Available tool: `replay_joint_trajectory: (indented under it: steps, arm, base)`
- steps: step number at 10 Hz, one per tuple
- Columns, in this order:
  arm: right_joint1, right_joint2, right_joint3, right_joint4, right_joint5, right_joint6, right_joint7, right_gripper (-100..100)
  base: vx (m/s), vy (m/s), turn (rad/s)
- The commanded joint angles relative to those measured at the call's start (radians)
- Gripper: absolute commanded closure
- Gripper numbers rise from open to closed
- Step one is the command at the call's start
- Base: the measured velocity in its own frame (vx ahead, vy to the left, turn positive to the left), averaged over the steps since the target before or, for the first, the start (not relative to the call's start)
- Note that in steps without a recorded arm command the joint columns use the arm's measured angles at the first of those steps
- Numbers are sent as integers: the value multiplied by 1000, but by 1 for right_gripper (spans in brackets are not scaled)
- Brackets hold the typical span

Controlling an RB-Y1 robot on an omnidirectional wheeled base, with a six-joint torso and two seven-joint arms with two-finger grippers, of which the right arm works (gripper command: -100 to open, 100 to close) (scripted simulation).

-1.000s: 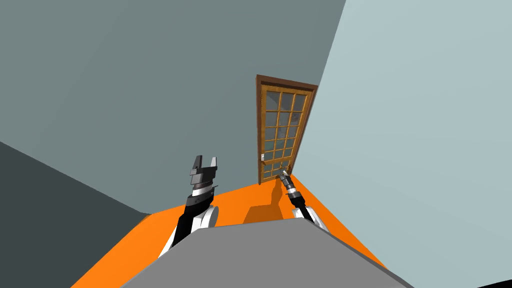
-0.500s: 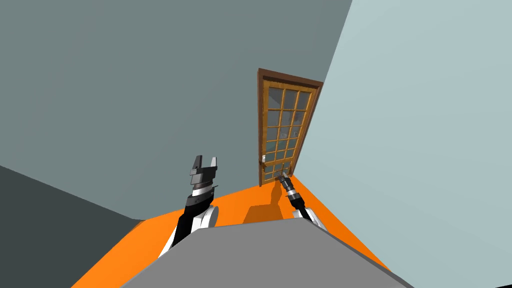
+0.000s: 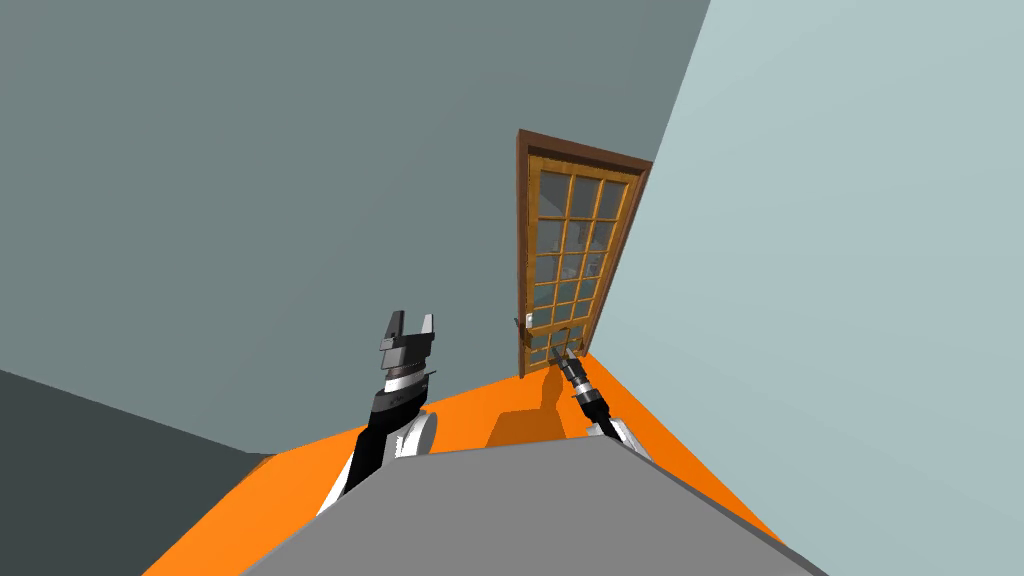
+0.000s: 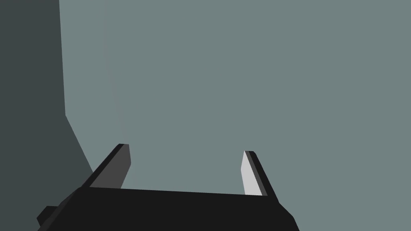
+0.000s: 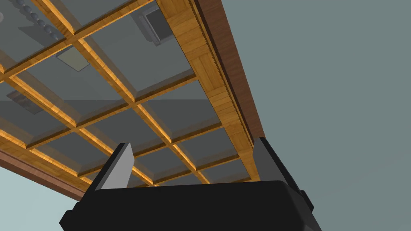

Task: Pull the door open

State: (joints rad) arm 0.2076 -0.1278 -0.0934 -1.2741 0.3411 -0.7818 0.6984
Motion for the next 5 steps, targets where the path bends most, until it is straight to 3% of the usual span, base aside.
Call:
replay_joint_trajectory:
  steps: [1, 5]
  arm:
    - [-10, -1, -7, 44, 20, -18, 37, -100]
    - [-33, -3, -21, 129, 57, -50, 103, -100]
  base:
    - [154, 25, -27]
    - [134, 42, -19]
